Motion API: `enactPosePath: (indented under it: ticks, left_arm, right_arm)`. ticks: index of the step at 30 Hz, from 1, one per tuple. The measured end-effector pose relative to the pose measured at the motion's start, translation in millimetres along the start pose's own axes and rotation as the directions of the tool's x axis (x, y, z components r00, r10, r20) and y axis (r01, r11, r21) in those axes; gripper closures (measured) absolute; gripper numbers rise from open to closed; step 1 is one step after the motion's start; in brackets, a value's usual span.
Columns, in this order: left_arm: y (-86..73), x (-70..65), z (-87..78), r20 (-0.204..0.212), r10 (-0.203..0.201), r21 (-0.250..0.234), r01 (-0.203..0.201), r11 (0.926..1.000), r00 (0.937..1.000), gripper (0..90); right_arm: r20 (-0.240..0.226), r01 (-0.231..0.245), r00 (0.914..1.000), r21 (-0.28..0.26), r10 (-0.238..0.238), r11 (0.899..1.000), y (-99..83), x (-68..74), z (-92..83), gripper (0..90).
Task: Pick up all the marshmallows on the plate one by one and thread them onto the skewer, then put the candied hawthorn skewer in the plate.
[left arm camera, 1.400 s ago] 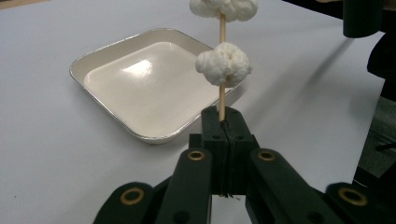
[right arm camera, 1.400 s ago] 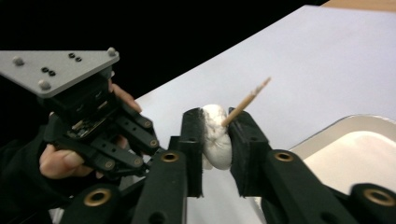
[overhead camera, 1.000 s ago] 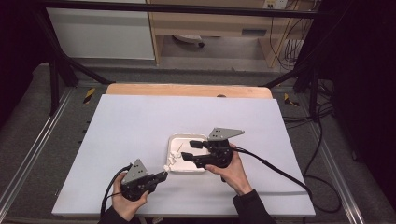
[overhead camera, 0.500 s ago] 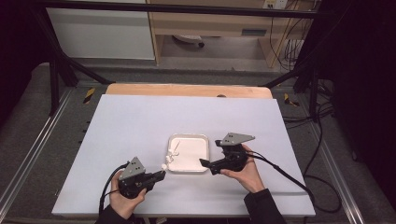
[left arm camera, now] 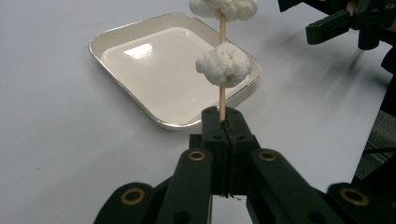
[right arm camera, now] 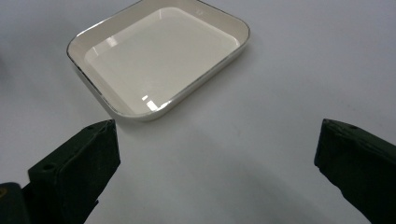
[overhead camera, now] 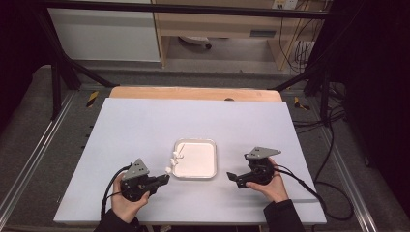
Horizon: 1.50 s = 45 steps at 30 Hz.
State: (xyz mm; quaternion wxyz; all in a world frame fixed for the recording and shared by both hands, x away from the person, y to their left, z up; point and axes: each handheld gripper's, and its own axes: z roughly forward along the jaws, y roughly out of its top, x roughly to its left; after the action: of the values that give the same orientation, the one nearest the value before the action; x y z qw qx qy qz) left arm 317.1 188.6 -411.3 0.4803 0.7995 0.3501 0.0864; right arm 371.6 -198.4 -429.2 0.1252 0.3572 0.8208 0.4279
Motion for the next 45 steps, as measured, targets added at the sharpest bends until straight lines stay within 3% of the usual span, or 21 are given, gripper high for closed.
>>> enactPosePath:
  ticks: [11, 25, 34, 45]
  left_arm:
    - [19.5, 2.4, -1.0, -0.03, 0.002, 0.038, -0.001, 0.9993, 0.9995, 88.6]
    - [46.4, 6.8, 20.0, -0.036, 0.003, 0.11, 0.001, 0.994, 0.9993, 88.6]
    - [58.4, 5.8, 42.1, -0.051, 0.005, 0.166, 0.003, 0.9862, 0.9987, 88.6]
    - [58.8, 8.1, 73.5, -0.08, 0.01, 0.245, 0.01, 0.9695, 0.9968, 88.6]
  right_arm:
    - [0.006, -0.016, 0.9999, 0.003, 0.016, 1.0, -21.9, -14.9, -15.3, 0.7]
    - [0.031, -0.044, 0.9985, 0.007, 0.044, 0.999, -41.3, -27.2, -26.4, 0.8]
    - [0.029, -0.052, 0.9982, 0.007, 0.052, 0.999, -44.4, -28.6, -28.6, 0.8]
    - [0.026, -0.05, 0.9984, 0.008, 0.05, 0.999, -44.9, -28.8, -29.1, 0.8]
